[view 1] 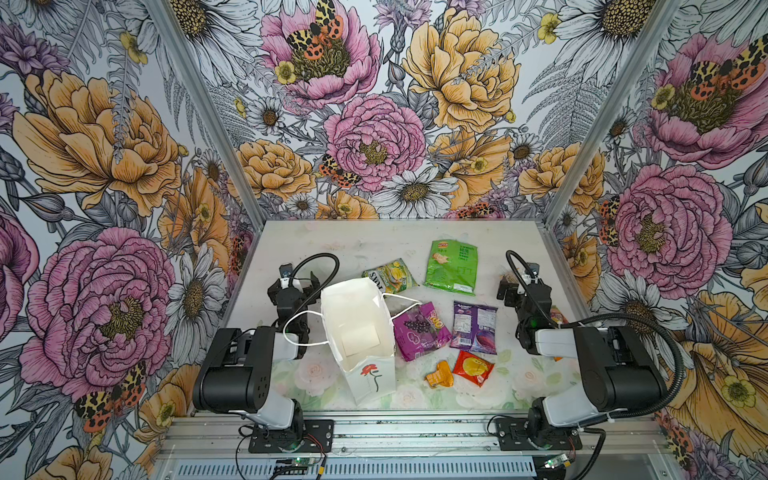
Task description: Place the snacks into the paper bag
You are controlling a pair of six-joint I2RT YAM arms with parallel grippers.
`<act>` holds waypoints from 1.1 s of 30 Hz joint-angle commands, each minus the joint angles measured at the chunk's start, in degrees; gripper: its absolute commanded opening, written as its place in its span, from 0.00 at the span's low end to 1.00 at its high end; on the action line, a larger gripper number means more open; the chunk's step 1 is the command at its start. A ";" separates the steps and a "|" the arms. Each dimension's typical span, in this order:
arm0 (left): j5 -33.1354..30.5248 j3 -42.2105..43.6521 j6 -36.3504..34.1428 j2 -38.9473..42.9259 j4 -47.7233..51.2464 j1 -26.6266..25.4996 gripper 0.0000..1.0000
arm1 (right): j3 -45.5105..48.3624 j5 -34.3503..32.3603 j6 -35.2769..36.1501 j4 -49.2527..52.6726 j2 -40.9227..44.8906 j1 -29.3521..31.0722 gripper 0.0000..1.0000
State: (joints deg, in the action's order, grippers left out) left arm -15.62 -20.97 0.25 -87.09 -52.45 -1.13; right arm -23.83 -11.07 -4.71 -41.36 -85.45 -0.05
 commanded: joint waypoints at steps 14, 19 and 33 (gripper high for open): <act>-13.29 -9.05 9.42 13.04 23.24 0.23 0.99 | -3.35 -1.84 -1.05 16.77 16.90 1.90 1.00; -14.19 -19.61 20.28 15.54 43.86 2.77 0.99 | -7.28 -4.71 -5.57 28.44 25.33 1.90 1.00; 27.48 -46.30 34.63 23.75 82.65 18.05 0.99 | -21.53 3.78 -26.31 62.46 45.85 -5.24 1.00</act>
State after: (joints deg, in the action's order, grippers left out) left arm 0.16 -60.29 36.07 -65.36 19.53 18.17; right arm -42.65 -13.15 -27.77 12.25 -41.19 -4.99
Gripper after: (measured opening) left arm 0.989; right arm 0.996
